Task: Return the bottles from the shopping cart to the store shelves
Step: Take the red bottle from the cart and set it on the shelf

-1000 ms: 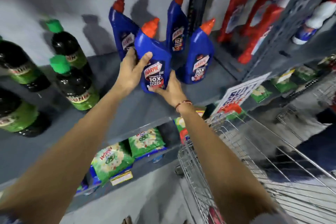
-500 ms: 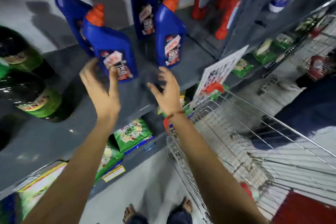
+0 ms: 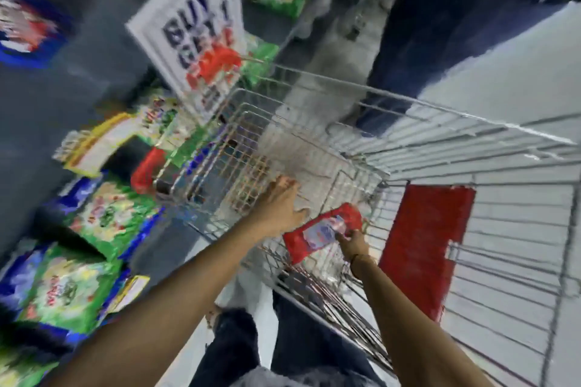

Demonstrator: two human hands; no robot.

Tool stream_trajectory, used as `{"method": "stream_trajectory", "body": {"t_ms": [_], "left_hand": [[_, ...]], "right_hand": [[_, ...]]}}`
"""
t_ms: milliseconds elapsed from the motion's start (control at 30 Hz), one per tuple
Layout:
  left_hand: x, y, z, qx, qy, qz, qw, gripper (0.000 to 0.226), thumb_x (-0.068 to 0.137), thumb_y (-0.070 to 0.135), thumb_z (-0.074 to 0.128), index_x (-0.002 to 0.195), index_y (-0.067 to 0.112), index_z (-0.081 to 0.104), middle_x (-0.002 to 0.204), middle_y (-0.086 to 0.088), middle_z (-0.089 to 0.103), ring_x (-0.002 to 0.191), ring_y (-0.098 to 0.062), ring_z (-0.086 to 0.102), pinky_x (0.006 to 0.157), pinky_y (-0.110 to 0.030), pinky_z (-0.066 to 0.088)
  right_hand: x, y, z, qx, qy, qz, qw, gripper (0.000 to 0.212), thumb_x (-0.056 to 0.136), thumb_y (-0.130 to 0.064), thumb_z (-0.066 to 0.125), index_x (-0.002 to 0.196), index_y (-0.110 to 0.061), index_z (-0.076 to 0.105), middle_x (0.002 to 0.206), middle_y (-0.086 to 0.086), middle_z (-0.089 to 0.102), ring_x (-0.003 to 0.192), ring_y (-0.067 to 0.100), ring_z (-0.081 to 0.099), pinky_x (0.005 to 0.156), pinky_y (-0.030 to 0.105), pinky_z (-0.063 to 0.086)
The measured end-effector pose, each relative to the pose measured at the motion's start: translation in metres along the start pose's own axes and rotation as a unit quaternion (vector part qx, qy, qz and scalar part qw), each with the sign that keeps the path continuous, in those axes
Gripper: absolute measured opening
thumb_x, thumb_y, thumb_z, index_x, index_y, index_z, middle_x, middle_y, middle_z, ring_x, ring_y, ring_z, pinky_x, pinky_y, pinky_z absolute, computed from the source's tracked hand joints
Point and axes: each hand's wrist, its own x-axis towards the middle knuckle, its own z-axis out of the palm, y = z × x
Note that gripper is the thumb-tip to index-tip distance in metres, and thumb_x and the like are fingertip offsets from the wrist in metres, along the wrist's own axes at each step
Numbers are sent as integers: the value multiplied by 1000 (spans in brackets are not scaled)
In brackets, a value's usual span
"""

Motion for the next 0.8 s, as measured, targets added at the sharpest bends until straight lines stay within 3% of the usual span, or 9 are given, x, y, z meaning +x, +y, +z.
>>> {"method": "stream_trajectory", "body": {"t_ms": [133,300,333,400,467,533,667,800], "left_hand": [[47,2,46,99,-115,-14,988,69,82,42,62,135,8,35,144,-16,33,129,-34,38,104,-48,39],[79,-16,101,115,-186,-53,974,57,81,36,64,127,8,45,133,-18,49,120,-33,49,97,-42,44],[85,-21,117,106,-202,-59,972,57,80,35,64,127,8,44,132,-18,49,119,-33,49,97,-43,44],[91,-29,138,81,-203,-72,973,63,78,33,68,129,6,42,131,-20,49,117,-35,50,96,-45,45],[98,-34,154,50,-165,-95,980,65,72,32,74,123,4,44,124,-20,52,111,-35,54,93,-42,47],[102,-34,162,39,-140,-124,982,71,67,35,79,121,6,43,121,-18,53,106,-34,56,87,-40,47],[103,-31,164,16,-145,-145,979,78,56,41,84,116,9,46,118,-14,56,101,-32,58,82,-36,48],[96,-18,144,-74,-157,-118,978,70,53,46,84,113,22,56,113,-5,67,97,-24,63,88,-35,49]], "right_hand": [[31,33,0,102,-7,78,992,48,94,-35,49,108,11,55,96,27,57,98,37,59,81,41,45],[69,42,10,248,12,123,961,31,95,-40,45,74,-18,50,75,7,49,77,20,45,76,40,45],[77,45,13,282,17,129,950,29,95,-40,43,76,-19,52,78,7,53,80,21,48,79,41,46],[89,45,22,354,23,134,925,34,96,-37,42,100,-8,60,100,17,62,97,30,57,95,49,47],[99,45,31,413,43,142,899,48,96,-37,43,119,4,54,122,25,60,114,37,57,103,54,43],[103,44,37,437,53,160,883,56,94,-43,44,126,2,51,130,24,57,120,37,54,105,53,42],[99,32,34,475,39,150,866,61,93,-50,42,123,2,53,125,24,60,114,36,58,103,52,44],[87,-3,9,455,9,47,889,59,92,-45,48,108,10,58,115,37,60,98,39,63,97,54,48]]}}
